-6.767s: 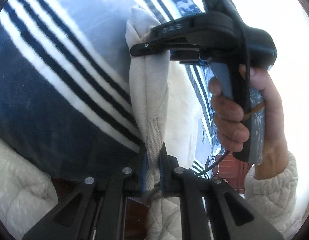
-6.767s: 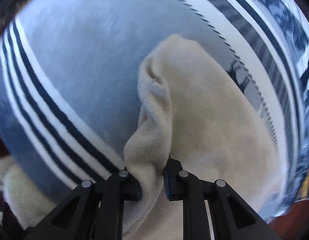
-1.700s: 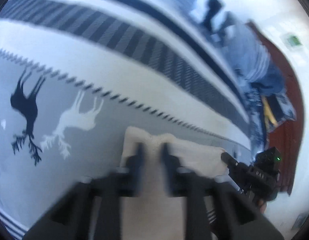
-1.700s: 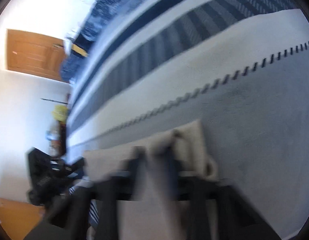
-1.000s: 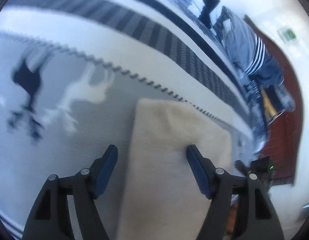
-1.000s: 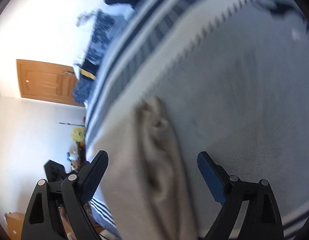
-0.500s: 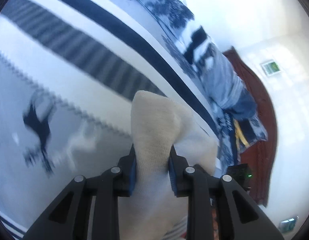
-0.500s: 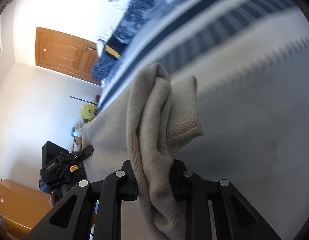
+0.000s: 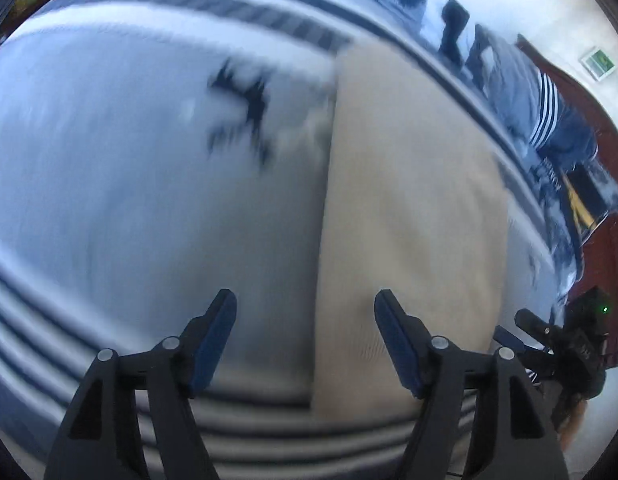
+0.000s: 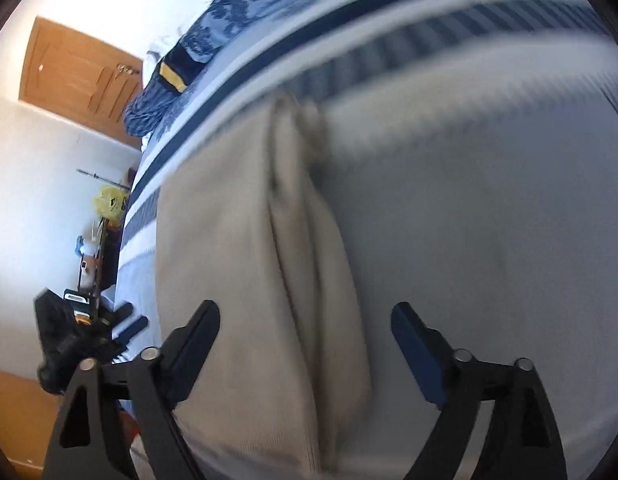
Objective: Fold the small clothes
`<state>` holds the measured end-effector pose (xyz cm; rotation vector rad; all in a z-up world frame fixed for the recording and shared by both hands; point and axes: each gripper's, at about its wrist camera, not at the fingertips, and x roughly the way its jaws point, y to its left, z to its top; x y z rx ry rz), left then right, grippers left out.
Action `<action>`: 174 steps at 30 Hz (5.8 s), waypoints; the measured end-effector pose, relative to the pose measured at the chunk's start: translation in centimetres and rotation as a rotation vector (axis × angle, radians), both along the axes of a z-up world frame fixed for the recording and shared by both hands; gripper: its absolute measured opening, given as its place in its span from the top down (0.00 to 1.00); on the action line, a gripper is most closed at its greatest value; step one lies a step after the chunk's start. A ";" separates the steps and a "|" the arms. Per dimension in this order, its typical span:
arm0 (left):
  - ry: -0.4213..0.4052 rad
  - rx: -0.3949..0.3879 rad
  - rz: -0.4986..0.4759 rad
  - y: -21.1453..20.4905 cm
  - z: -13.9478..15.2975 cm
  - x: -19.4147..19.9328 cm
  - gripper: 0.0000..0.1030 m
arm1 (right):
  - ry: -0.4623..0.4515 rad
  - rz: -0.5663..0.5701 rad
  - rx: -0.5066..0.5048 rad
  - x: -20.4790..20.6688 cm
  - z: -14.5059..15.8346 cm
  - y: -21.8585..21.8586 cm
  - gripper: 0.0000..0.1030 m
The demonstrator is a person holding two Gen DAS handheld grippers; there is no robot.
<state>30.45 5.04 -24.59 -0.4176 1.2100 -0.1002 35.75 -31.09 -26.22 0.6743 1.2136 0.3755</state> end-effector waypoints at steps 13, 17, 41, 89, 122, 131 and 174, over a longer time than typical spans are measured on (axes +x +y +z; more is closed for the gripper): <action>-0.109 0.219 -0.042 -4.8 0.9 -1.7 0.31 | 0.010 -0.013 -0.004 -4.5 -1.8 0.7 0.44; -0.117 0.240 -0.068 -5.7 0.8 -1.8 0.31 | 0.017 0.003 -0.026 -3.5 -2.2 1.6 0.44; -0.116 0.314 -0.122 -7.4 0.6 -2.0 0.31 | 0.000 0.022 -0.070 -4.0 -2.3 2.6 0.44; -0.014 0.224 -0.073 -3.7 0.0 -13.5 0.33 | 0.026 0.048 -0.138 -13.4 -1.3 4.2 0.60; -0.341 0.228 -0.008 -3.5 14.5 -27.5 0.20 | -0.210 -0.063 -0.338 -30.9 10.5 2.9 0.22; -0.502 0.317 -0.094 -5.2 24.5 -32.3 0.16 | -0.375 -0.067 -0.467 -36.8 20.7 2.8 0.20; -0.609 0.483 -0.057 -8.2 32.1 -39.0 0.00 | -0.583 -0.037 -0.573 -42.6 31.9 5.4 0.12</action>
